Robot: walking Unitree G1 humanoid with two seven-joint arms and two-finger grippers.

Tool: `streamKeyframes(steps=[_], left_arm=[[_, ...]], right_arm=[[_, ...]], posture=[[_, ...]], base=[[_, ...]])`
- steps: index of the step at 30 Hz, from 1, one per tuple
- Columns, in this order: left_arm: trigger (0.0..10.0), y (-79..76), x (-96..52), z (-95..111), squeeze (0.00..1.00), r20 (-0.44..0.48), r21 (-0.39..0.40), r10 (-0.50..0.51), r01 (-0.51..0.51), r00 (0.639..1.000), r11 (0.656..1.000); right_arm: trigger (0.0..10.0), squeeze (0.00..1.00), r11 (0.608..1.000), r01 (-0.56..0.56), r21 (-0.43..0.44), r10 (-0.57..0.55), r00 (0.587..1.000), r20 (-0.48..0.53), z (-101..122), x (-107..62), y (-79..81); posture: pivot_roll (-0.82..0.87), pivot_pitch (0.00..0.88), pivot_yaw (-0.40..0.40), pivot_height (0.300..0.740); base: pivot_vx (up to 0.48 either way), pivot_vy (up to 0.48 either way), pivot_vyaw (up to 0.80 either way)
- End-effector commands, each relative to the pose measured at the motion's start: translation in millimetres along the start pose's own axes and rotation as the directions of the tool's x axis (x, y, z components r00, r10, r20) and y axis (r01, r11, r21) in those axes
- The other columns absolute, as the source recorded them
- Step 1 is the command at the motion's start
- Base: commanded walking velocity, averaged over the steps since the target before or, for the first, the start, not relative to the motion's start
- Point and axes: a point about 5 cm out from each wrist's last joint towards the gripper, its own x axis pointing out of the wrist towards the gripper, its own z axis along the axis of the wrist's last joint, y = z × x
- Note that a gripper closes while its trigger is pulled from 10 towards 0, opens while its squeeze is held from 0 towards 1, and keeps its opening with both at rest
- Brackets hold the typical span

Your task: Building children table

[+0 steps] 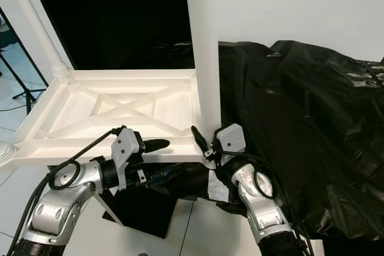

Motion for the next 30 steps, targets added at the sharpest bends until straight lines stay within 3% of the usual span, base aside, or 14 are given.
streamKeyframes(steps=[1,2,7,18,30], left_arm=[[10.0,4.8,-3.5,1.3,0.0,-0.005,0.002,0.065,-0.065,0.998,0.998],[10.0,5.3,-4.0,1.4,0.0,-0.006,0.004,0.063,-0.063,0.998,0.998],[10.0,6.6,-4.4,1.9,0.0,-0.01,0.006,0.062,-0.062,0.998,0.998],[10.0,6.7,-2.7,2.0,0.0,-0.016,0.01,0.064,-0.064,0.998,0.998],[10.0,6.5,-3.3,3.1,0.0,-0.013,0.011,0.067,-0.067,0.998,0.998]], right_arm=[[10.0,0.0,0.994,-0.007,0.11,0.023,0.99,-0.143,-27.8,-14.4,7.9],[10.0,0.0,0.987,0.012,0.158,0.012,0.988,-0.151,-28.7,-13.8,7.3],[10.0,0.0,0.973,0.045,0.224,-0.005,0.984,-0.176,-32.2,-11.8,3.0],[10.0,0.0,0.969,0.015,0.246,0.041,0.974,-0.222,-38.3,-12.0,-0.8],[10.0,0.0,0.946,0.068,0.318,0.014,0.968,-0.249,-43.0,-14.2,-2.7]], posture=[[0.06,0.0,0.015,0.74],[0.06,0.0,0.015,0.74],[0.06,0.0,0.015,0.74],[0.06,0.0,0.009,0.74],[0.06,0.0,0.006,0.74]], base=[[0.0,0.0,0.0],[0.0,0.0,0.0],[0.0,0.0,0.0],[0.0,0.0,0.0],[0.0,0.0,0.0]])
